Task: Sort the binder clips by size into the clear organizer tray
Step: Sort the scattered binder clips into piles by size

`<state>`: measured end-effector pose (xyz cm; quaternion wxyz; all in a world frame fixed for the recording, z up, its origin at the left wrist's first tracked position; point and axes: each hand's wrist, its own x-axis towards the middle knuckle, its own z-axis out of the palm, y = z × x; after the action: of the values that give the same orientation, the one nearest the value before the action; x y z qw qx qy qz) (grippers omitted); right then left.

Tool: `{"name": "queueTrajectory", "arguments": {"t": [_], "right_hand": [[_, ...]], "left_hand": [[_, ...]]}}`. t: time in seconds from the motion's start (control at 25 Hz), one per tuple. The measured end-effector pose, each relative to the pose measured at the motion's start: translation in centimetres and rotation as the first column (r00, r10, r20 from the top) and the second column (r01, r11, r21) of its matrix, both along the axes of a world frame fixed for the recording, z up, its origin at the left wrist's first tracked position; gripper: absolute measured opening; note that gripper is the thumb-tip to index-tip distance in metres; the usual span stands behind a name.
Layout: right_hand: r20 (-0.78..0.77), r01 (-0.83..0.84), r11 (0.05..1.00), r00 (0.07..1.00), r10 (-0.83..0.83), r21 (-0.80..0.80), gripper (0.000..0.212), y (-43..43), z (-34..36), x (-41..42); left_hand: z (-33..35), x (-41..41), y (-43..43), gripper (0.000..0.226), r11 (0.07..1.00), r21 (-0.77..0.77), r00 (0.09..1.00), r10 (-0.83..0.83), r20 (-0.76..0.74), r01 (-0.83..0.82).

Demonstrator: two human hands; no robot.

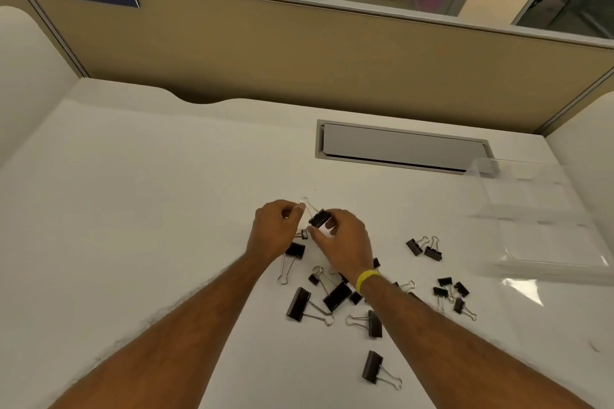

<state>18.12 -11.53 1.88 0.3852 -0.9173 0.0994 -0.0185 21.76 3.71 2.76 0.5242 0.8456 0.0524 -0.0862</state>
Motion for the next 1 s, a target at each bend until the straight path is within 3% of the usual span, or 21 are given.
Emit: {"name": "queueTrajectory", "arguments": {"t": [0.16,0.4,0.56,0.64,0.8,1.0], "right_hand": [[-0.107,0.039,0.953,0.992,-0.075,-0.301,0.043,-2.6,-1.8,5.1],[-0.161,0.037,0.901,0.980,-0.117,-0.433,0.057,-4.8,-3.2,8.9],[-0.179,0.028,0.910,0.977,-0.112,-0.413,0.067,-4.9,-3.1,9.5],[-0.183,0.040,0.943,0.977,-0.105,-0.331,0.070,-5.2,-3.0,9.1],[-0.056,0.084,0.987,0.994,-0.092,-0.134,0.045,-5.8,-2.3,6.7],[-0.006,-0.104,0.984,0.995,0.104,-0.144,0.023,-5.0,-1.9,3.6]], "left_hand": [[-0.9,1.3,1.0,0.029,0.986,0.166,0.999,0.008,0.035,-0.013],[-3.7,0.5,2.6,0.025,0.964,0.263,0.999,0.018,0.038,-0.027],[-4.2,0.0,2.9,0.025,0.964,0.265,0.998,0.020,0.053,-0.034],[-4.1,-0.2,2.9,0.025,0.963,0.268,0.998,0.010,0.055,-0.025],[-3.8,-1.4,2.6,0.036,0.939,0.343,0.997,-0.056,0.053,0.035],[-3.3,-3.4,0.8,0.064,0.816,0.553,0.981,-0.196,-0.013,0.171]]}}
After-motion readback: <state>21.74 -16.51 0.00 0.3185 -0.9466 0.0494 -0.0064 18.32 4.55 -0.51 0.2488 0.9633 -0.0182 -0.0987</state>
